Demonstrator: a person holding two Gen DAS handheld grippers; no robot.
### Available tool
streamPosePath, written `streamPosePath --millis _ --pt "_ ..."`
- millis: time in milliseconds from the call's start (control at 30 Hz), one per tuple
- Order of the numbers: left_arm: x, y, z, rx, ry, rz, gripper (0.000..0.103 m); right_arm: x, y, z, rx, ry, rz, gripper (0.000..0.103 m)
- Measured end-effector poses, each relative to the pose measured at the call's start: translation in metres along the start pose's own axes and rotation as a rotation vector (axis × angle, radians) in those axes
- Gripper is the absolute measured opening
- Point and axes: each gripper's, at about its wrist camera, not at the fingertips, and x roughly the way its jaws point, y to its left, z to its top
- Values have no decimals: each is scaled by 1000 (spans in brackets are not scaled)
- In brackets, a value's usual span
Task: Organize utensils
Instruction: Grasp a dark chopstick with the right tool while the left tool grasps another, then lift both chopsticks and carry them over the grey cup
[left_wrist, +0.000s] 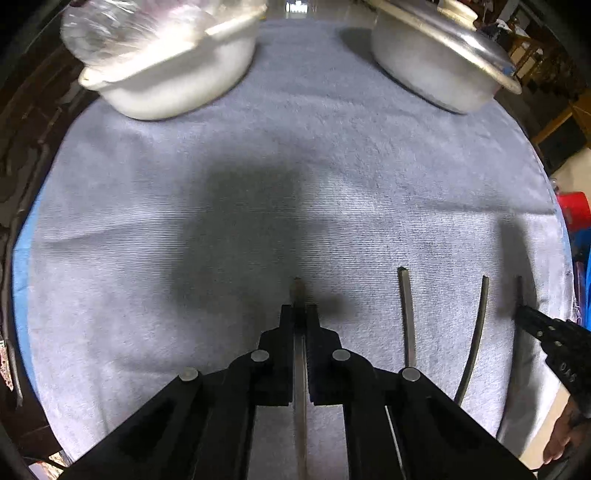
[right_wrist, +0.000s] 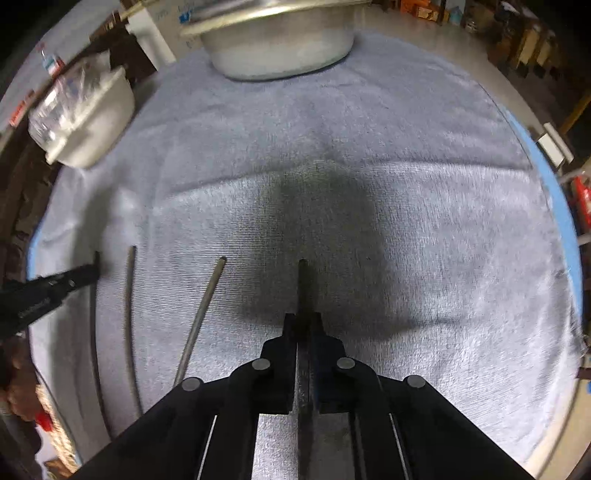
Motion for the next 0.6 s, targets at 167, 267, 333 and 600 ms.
streamPosePath --millis 167,267,333,600 --pt "-50 14 -18 -12 -144 -29 5 -34 -17 -19 35 -98 67 7" --pt "-86 19 -31 -13 -238 -31 5 -60 -22 -33 46 -165 94 7" --pt "-106 30 -31 -20 -285 -40 5 -79 -18 -45 52 -214 111 7" --pt "-179 33 -92 -47 -490 -76 5 -152 -11 -86 47 -432 120 7"
